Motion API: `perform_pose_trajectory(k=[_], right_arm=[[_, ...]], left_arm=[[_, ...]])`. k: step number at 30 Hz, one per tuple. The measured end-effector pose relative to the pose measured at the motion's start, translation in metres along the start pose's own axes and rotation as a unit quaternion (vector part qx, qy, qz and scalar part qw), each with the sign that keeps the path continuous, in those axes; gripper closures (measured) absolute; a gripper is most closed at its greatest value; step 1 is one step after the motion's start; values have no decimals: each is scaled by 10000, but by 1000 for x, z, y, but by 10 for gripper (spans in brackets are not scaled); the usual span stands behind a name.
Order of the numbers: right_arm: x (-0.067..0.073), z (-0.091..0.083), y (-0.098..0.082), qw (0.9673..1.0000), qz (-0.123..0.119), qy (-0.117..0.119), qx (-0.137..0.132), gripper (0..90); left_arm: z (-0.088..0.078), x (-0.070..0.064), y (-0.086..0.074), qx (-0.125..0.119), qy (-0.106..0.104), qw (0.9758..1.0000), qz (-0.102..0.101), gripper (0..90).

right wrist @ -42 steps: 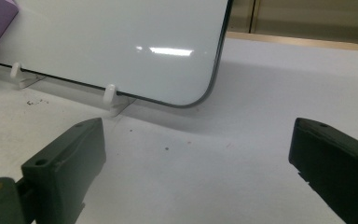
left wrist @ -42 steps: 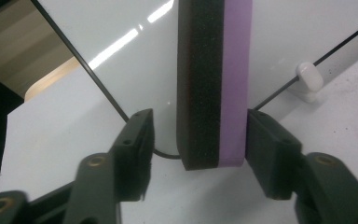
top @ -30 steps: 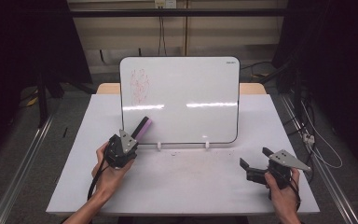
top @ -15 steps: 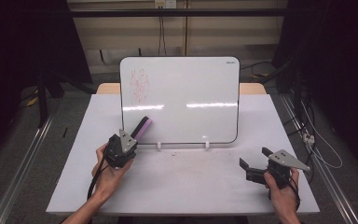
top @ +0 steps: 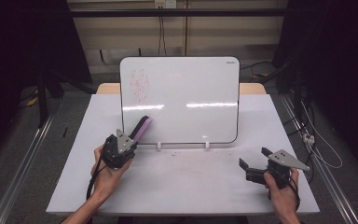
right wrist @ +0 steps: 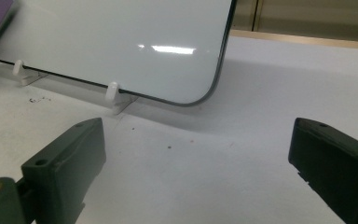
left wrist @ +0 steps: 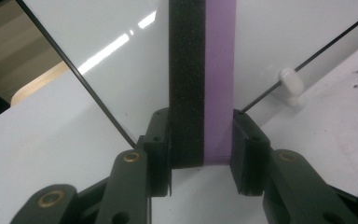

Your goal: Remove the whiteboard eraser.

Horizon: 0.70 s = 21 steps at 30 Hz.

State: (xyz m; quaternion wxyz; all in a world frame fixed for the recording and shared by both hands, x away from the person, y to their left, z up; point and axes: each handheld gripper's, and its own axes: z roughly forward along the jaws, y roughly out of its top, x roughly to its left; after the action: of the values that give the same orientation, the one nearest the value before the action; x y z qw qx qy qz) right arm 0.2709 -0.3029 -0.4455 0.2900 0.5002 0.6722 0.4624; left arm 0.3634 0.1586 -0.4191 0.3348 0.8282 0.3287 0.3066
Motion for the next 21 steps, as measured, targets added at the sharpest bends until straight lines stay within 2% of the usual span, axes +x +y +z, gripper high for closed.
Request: perform_pose_trajectory(k=[3,4,12,17,21], right_arm=[[1,0,0,10000,-38,9,5,39],[2,1,0,10000,-50,5,7,40],[6,4,-1,9999,-118,106,61,39],[11,6,0,9997,-10,249,58,39],[17,9,2,9995,-2,321,17,40]], left_arm=[[-3,2,-1,-167,-119,9996,-177,637],[-6,2,-1,-136,-138,9996,-184,637],[-16,1,-1,-377,-326,9981,-367,637],[-18,0,1,-495,-472,9969,-380,637],[-19,-3,4,-623,-586,9950,-515,637]])
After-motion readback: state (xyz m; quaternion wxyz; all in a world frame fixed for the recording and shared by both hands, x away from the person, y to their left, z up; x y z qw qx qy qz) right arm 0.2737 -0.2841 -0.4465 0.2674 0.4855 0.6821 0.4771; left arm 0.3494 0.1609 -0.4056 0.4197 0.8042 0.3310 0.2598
